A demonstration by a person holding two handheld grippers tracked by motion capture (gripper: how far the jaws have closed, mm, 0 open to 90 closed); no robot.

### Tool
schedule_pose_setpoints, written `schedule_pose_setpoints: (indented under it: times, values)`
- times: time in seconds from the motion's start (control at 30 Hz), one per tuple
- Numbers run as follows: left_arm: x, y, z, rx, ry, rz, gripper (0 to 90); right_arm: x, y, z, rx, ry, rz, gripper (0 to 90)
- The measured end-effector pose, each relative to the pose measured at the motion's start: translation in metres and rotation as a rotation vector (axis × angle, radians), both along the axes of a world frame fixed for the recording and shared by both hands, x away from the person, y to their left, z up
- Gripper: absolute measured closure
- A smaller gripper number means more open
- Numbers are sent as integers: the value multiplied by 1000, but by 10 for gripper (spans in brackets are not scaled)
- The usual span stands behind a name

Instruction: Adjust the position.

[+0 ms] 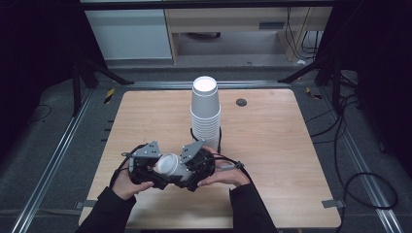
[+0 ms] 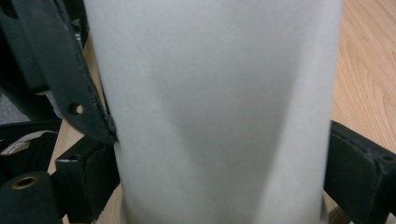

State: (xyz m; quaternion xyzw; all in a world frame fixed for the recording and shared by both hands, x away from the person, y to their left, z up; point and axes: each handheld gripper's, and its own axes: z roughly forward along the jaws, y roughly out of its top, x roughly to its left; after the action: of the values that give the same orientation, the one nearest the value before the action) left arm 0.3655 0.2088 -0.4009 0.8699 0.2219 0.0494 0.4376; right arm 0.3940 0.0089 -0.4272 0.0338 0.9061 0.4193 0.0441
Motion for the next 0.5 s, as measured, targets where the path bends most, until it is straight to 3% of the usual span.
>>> schedule_pose_setpoints:
  times: [0.5]
  values:
    - [4,7,-2,16,6,15,193,1,-19,16,35,-24,-36,63]
